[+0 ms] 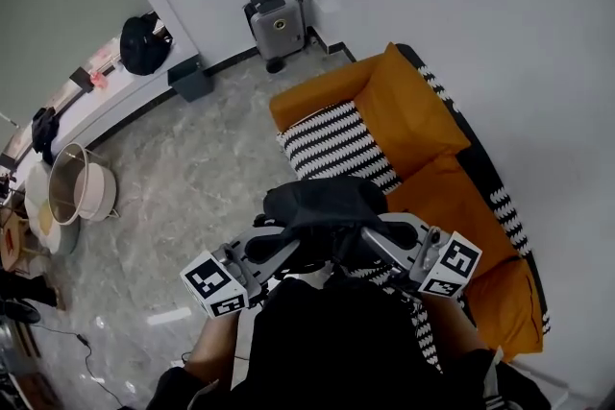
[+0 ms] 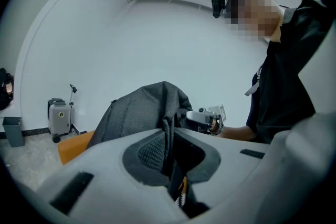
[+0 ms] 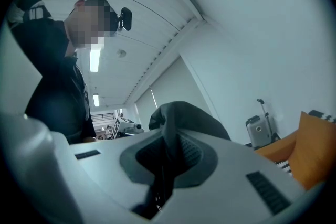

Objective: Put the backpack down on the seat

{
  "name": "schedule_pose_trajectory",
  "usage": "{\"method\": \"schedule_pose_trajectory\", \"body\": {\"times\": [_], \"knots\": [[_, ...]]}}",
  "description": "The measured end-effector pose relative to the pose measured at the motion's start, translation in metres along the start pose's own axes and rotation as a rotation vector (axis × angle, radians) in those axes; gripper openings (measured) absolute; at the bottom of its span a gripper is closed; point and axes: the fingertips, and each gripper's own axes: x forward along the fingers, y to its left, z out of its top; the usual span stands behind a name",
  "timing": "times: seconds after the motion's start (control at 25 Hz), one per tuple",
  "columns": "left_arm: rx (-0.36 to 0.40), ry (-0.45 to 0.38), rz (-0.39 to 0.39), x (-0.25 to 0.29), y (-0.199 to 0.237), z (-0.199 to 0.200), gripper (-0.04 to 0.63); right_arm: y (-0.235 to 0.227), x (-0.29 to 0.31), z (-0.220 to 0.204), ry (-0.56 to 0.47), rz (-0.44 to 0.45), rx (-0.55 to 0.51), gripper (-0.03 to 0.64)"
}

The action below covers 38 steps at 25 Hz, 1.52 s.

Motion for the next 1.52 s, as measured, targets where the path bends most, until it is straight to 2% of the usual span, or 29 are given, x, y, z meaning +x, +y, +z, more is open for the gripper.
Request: {"method": "schedule_pose_trajectory", "body": {"times": [0.52,0.92,1.2,1.4,1.52], "knots": [[-0.032,0.026,-0.064,0.052,0.061,0.006,0.031,-0.071,0.009,0.004,0.005,-0.095,0.06,0.028],[-0.078,0.085,-0.155,0.081,0.134,0.011,0.031,-0.131,0.044,0.003,0.007,-0.193,0.103,0.028],[-0.082,0.146,-0.245,0.105,0.195,0.02,0.031,-0.178,0.075,0.009,-0.037,-0.295,0.136,0.028],[-0.102,0.203,-0.331,0.132,0.238,0.025,0.031,-0.218,0.084,-0.001,-0.009,-0.413,0.141,0.028],[-0.103,0.248,-0.376,0.15,0.256,0.024,0.031,-0.236,0.087,0.0,-0.042,-0.48,0.181,0.028]]}}
